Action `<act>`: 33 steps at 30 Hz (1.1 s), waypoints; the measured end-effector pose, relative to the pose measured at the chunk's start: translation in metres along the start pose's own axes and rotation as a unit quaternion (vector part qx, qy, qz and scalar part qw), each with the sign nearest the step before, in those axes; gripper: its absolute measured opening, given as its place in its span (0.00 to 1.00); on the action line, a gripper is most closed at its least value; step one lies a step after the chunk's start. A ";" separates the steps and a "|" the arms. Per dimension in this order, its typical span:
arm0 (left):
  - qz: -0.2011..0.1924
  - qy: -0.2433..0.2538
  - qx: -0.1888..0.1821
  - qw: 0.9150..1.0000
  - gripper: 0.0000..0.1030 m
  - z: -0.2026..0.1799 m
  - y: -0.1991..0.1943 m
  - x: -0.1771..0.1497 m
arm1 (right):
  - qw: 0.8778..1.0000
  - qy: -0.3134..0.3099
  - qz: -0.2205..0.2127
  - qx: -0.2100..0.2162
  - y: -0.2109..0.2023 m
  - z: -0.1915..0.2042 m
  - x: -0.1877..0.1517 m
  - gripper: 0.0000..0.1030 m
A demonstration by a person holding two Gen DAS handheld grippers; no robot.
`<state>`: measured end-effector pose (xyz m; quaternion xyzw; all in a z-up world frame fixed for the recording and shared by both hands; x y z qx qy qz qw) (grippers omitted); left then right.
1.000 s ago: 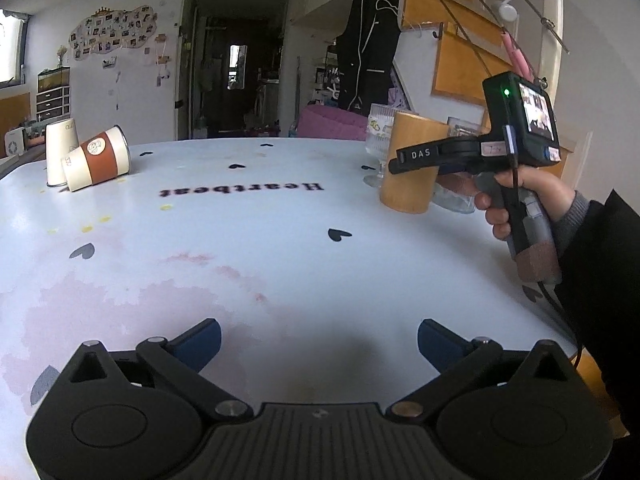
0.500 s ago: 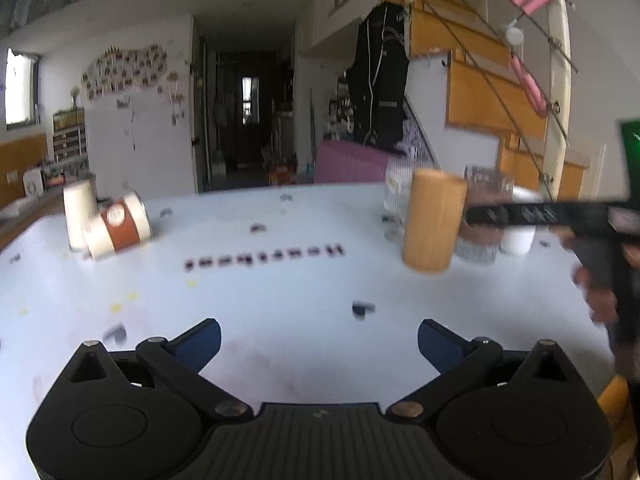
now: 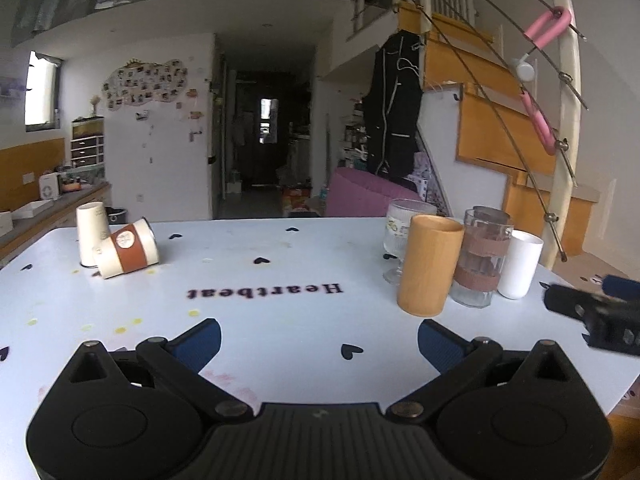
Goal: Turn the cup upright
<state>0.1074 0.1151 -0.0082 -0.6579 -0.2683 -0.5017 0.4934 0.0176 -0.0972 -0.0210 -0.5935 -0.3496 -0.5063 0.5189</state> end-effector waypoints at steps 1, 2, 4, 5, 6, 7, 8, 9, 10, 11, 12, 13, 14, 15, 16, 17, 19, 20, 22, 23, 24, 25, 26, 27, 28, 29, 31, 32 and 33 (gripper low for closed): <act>-0.001 0.001 0.001 1.000 1.00 0.000 -0.001 0.000 | 1.000 0.000 0.000 -0.002 -0.005 0.000 -0.002 1.00; -0.002 0.003 0.004 1.000 1.00 0.000 -0.003 0.000 | 1.000 -0.001 0.001 -0.005 -0.009 -0.002 -0.005 1.00; -0.003 0.005 0.009 1.000 1.00 0.000 -0.005 0.000 | 1.000 -0.003 0.003 -0.014 -0.014 -0.003 -0.007 1.00; -0.004 0.006 0.011 1.000 1.00 0.000 -0.006 0.000 | 1.000 -0.004 0.005 -0.018 -0.016 -0.004 -0.008 1.00; -0.004 0.007 0.012 1.000 1.00 0.000 -0.007 -0.001 | 1.000 -0.005 0.006 -0.020 -0.018 -0.006 -0.009 1.00; -0.004 0.008 0.012 1.000 1.00 -0.001 -0.008 -0.001 | 1.000 -0.004 0.006 -0.022 -0.020 -0.007 -0.010 1.00; -0.004 0.010 0.012 1.000 1.00 -0.002 -0.009 -0.001 | 1.000 -0.003 0.006 -0.024 -0.022 -0.008 -0.010 1.00; -0.004 0.012 0.012 1.000 1.00 -0.003 -0.010 -0.002 | 1.000 -0.003 0.005 -0.025 -0.023 -0.009 -0.010 1.00; -0.003 0.013 0.012 1.000 1.00 -0.004 -0.010 -0.002 | 1.000 -0.002 0.005 -0.026 -0.025 -0.011 -0.010 1.00; -0.003 0.014 0.013 1.000 1.00 -0.005 -0.011 -0.003 | 1.000 0.000 0.004 -0.028 -0.025 -0.012 -0.010 1.00; -0.002 0.014 0.012 1.000 1.00 -0.005 -0.011 -0.003 | 1.000 0.002 0.004 -0.030 -0.026 -0.014 -0.010 1.00; -0.002 0.015 0.012 1.000 1.00 -0.005 -0.011 -0.004 | 0.999 0.003 0.004 -0.031 -0.026 -0.015 -0.010 1.00; -0.002 0.015 0.013 1.000 1.00 -0.005 -0.011 -0.003 | 0.999 0.003 0.004 -0.033 -0.029 -0.011 -0.011 1.00; -0.002 0.015 0.013 1.000 1.00 -0.005 -0.011 -0.003 | 0.999 0.004 0.004 -0.034 -0.029 -0.012 -0.011 1.00; -0.003 0.016 0.013 1.000 1.00 -0.006 -0.012 -0.004 | 0.999 0.004 0.004 -0.034 -0.029 -0.012 -0.011 1.00; -0.004 0.016 0.013 1.000 1.00 -0.005 -0.012 -0.003 | 0.999 0.005 0.004 -0.034 -0.029 -0.013 -0.011 1.00; -0.005 0.018 0.014 1.000 1.00 -0.006 -0.012 -0.003 | 0.999 0.006 0.005 -0.036 -0.028 -0.014 -0.012 1.00; -0.005 0.019 0.015 1.000 1.00 -0.006 -0.013 -0.004 | 0.999 0.006 0.005 -0.036 -0.028 -0.014 -0.012 1.00; -0.005 0.021 0.017 1.000 1.00 -0.007 -0.013 -0.004 | 0.999 0.008 0.006 -0.037 -0.027 -0.015 -0.012 1.00; -0.005 0.021 0.017 1.000 1.00 -0.006 -0.013 -0.004 | 0.999 0.008 0.007 -0.037 -0.026 -0.015 -0.012 1.00; -0.005 0.020 0.017 1.000 1.00 -0.006 -0.013 -0.004 | 0.999 0.008 0.007 -0.037 -0.026 -0.015 -0.012 1.00; -0.005 0.020 0.018 1.000 1.00 -0.006 -0.013 -0.004 | 0.999 0.007 0.008 -0.037 -0.028 -0.013 -0.014 1.00; -0.005 0.019 0.018 1.000 1.00 -0.006 -0.013 -0.004 | 0.999 0.007 0.008 -0.036 -0.028 -0.013 -0.014 1.00; -0.005 0.019 0.018 1.000 1.00 -0.006 -0.013 -0.004 | 0.999 0.007 0.008 -0.035 -0.027 -0.013 -0.014 1.00; -0.005 0.019 0.019 1.000 1.00 -0.006 -0.013 -0.005 | 0.999 0.007 0.009 -0.035 -0.027 -0.013 -0.014 1.00; -0.005 0.019 0.019 1.000 1.00 -0.006 -0.013 -0.005 | 0.999 0.007 0.009 -0.034 -0.026 -0.013 -0.015 1.00; -0.004 0.018 0.019 1.000 1.00 -0.006 -0.013 -0.005 | 0.999 0.007 0.010 -0.035 -0.026 -0.014 -0.015 1.00; -0.004 0.018 0.019 1.000 1.00 -0.006 -0.013 -0.005 | 0.999 0.007 0.011 -0.035 -0.026 -0.014 -0.016 1.00; -0.004 0.019 0.018 1.000 1.00 -0.007 -0.013 -0.005 | 0.999 0.006 0.011 -0.035 -0.026 -0.013 -0.016 1.00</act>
Point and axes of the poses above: each gripper's, at about its wrist camera, not at the fingertips, and y roughly the way its jaws point, z to its left, x to its top, the point moved 9 cm from there along y, roughly the way its jaws point, and after that the axes turned 7 degrees about x, right-handed, at the moved point
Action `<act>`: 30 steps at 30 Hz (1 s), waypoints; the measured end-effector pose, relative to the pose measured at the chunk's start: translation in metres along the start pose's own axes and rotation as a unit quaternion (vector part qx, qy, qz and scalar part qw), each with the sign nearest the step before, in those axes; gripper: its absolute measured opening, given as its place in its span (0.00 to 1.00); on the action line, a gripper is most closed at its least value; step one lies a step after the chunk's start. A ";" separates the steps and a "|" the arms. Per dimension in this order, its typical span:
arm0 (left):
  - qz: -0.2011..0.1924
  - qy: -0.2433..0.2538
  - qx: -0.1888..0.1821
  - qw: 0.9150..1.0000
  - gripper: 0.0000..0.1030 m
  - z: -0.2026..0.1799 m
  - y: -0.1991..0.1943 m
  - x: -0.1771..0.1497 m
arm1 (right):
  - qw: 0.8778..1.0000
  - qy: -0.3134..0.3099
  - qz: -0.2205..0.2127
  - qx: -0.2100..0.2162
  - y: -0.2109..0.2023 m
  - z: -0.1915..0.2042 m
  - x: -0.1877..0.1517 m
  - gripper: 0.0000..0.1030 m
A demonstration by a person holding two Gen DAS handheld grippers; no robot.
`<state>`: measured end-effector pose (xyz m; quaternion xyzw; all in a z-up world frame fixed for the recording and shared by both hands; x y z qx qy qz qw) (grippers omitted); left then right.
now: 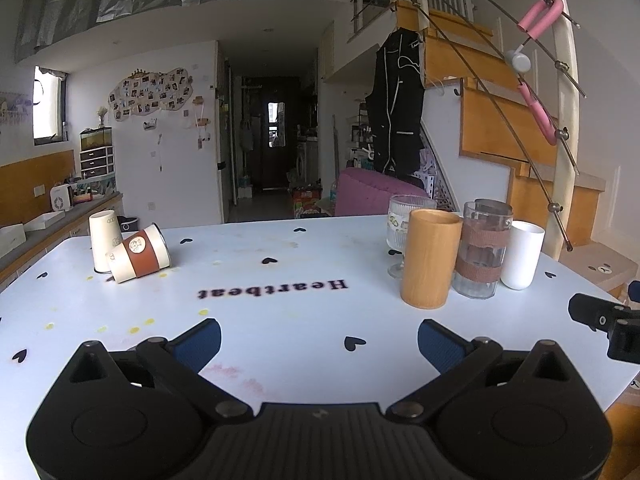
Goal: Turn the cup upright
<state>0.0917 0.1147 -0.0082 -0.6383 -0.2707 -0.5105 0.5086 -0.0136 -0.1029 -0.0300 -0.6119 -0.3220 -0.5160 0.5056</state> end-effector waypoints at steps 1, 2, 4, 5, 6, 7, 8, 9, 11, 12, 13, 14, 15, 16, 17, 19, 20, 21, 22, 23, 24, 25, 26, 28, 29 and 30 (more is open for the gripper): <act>-0.001 0.000 0.000 1.000 1.00 0.001 0.000 0.001 | 1.000 0.000 0.000 0.000 0.000 0.000 0.000 1.00; -0.001 0.001 0.000 1.000 1.00 0.001 0.000 0.001 | 1.000 -0.001 0.001 0.000 0.000 0.000 0.000 1.00; -0.001 0.000 0.000 1.000 1.00 0.001 0.000 0.001 | 1.000 -0.001 0.001 0.001 0.000 0.000 0.000 1.00; -0.001 0.000 0.000 1.000 1.00 0.001 0.000 0.001 | 1.000 -0.001 0.000 0.000 0.000 0.000 0.000 1.00; -0.001 0.000 0.000 1.000 1.00 0.001 0.000 0.001 | 1.000 -0.001 0.000 0.001 0.001 0.000 -0.001 1.00; -0.001 0.000 0.000 1.000 1.00 0.001 0.000 0.001 | 1.000 0.000 0.000 0.000 0.001 0.000 -0.001 1.00; -0.001 0.000 0.000 1.000 1.00 0.001 0.000 0.001 | 1.000 0.000 0.001 0.000 0.001 0.000 -0.001 1.00; -0.001 0.000 0.000 1.000 1.00 0.001 0.000 0.001 | 1.000 0.000 0.001 0.000 0.001 0.000 -0.001 1.00; -0.001 0.000 0.000 1.000 1.00 0.001 0.000 0.001 | 1.000 -0.001 0.001 0.000 0.002 0.000 -0.001 1.00; -0.001 0.000 0.000 1.000 1.00 0.001 0.000 0.001 | 1.000 -0.001 0.001 0.001 0.000 0.001 0.000 1.00; -0.001 0.000 0.000 1.000 1.00 0.001 0.000 0.001 | 1.000 -0.001 0.001 0.000 0.001 0.001 -0.001 1.00; -0.001 0.000 0.000 1.000 1.00 0.001 0.000 0.001 | 1.000 -0.001 0.001 0.000 0.001 0.001 -0.001 1.00; -0.001 0.000 0.000 1.000 1.00 0.001 0.000 0.001 | 1.000 -0.001 0.001 0.000 0.000 0.001 -0.001 1.00; -0.001 0.000 0.000 1.000 1.00 0.001 0.000 0.001 | 1.000 -0.001 0.001 0.000 0.001 0.001 -0.001 1.00; -0.001 0.000 0.000 1.000 1.00 0.001 0.000 0.001 | 1.000 -0.001 0.001 0.000 0.001 0.001 -0.001 1.00; -0.001 0.000 0.000 1.000 1.00 0.001 0.000 0.001 | 1.000 -0.001 0.001 0.000 0.001 0.001 -0.001 1.00; -0.001 0.000 0.000 1.000 1.00 0.001 0.000 0.001 | 1.000 -0.001 0.001 0.000 0.001 0.001 -0.001 1.00; -0.001 0.000 0.000 1.000 1.00 0.001 0.000 0.001 | 1.000 -0.001 0.001 0.000 0.001 0.001 -0.001 1.00; -0.001 0.000 0.000 1.000 1.00 0.001 0.000 0.001 | 1.000 -0.001 0.001 0.000 0.001 0.001 -0.001 1.00; -0.001 0.000 0.000 1.000 1.00 0.001 0.000 0.001 | 1.000 -0.002 0.002 0.001 0.001 0.002 -0.002 1.00; -0.001 0.000 0.000 1.000 1.00 0.001 0.000 0.001 | 1.000 -0.002 0.002 0.001 0.001 0.002 -0.003 1.00; -0.001 0.000 0.000 1.000 1.00 0.001 0.000 0.001 | 1.000 -0.002 0.002 0.000 0.001 0.002 -0.003 1.00; -0.001 0.000 0.000 1.000 1.00 0.001 0.000 0.001 | 1.000 -0.002 0.002 0.000 0.000 0.002 -0.003 1.00; -0.001 0.000 0.000 1.000 1.00 0.001 0.000 0.001 | 1.000 -0.001 0.002 0.000 0.001 0.002 -0.002 1.00; -0.001 0.000 0.000 1.000 1.00 0.001 0.000 0.001 | 1.000 -0.001 0.002 0.000 0.001 0.002 -0.002 1.00; -0.001 0.000 0.000 1.000 1.00 0.001 0.000 0.001 | 1.000 -0.001 0.002 0.001 0.001 0.002 -0.002 1.00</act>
Point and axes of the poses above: each gripper's, at about its wrist camera, not at the fingertips, and y roughly the way its jaws point, z to its left, x to its top, the point moved 9 cm from there along y, roughly the way its jaws point, and after that the axes turned 7 degrees about x, right-handed, at the moved point
